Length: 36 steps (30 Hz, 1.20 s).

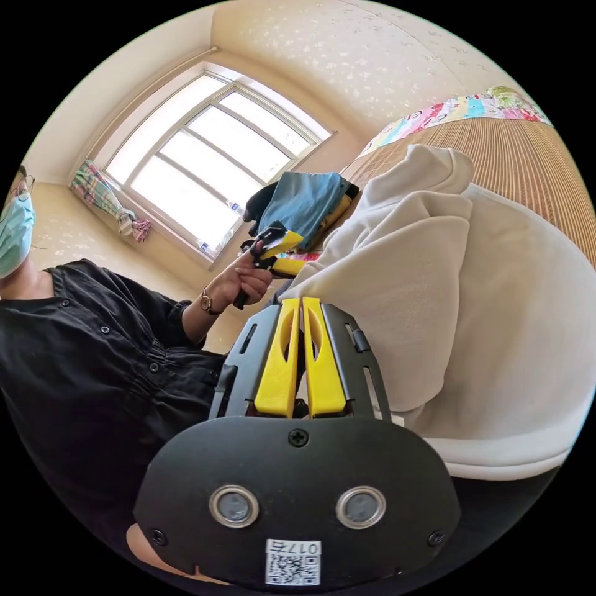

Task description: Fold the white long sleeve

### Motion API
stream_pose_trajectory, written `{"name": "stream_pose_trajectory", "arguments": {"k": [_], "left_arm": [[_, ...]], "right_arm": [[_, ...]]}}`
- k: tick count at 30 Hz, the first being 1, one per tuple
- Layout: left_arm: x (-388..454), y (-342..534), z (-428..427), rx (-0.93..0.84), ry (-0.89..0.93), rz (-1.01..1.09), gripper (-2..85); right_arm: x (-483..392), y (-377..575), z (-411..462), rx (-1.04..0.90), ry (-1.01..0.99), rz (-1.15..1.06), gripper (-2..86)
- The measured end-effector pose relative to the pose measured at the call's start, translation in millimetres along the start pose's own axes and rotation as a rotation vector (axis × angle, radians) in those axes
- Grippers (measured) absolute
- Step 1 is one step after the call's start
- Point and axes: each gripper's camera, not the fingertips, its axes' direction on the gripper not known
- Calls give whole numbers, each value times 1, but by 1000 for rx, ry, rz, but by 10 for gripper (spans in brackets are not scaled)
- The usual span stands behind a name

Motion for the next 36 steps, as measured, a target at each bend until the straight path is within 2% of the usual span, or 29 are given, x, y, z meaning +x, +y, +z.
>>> {"name": "stream_pose_trajectory", "arguments": {"k": [2,4,5,7,8,9,10,13,16,19,23,25,27,31,33,36], "left_arm": [[7,4,1,-24,81,87,50],[57,21,-21,-53,92,414,33],[72,28,-30,-58,110,499,31],[121,61,-73,28,300,781,17],[131,68,-84,60,360,835,15],[147,81,-105,109,493,939,12],[162,93,-123,120,659,1050,8],[197,125,-162,151,974,1300,5],[220,155,-186,122,1228,1493,0],[242,185,-198,41,1311,1607,-4],[265,216,-185,-94,1374,1624,-7],[273,227,-145,-225,1530,1512,-7],[276,236,-105,-327,1600,1376,-7],[277,262,-43,-481,1592,1206,-5],[276,266,-37,-489,1605,1188,-5],[276,264,-42,-470,1563,1195,-4]], "right_arm": [[-4,4,-8,22,-7,-12,7],[-21,11,-30,65,-43,-120,5],[-29,13,-37,69,-93,-193,5],[-54,18,-63,95,-315,-372,5],[-59,19,-69,110,-342,-394,5],[-69,19,-80,139,-366,-434,5],[-79,20,-92,166,-363,-475,5],[-100,18,-117,227,-296,-534,6],[-119,20,-132,256,-290,-669,9],[-127,18,-141,267,-320,-720,15],[-115,10,-144,276,-247,-592,31],[-98,6,-142,282,-221,-475,56],[-83,4,-138,292,-226,-385,85],[-49,9,-129,327,-211,-322,141],[-37,21,-127,400,-142,-309,153],[-9,14,-118,331,-158,-158,167]]}}
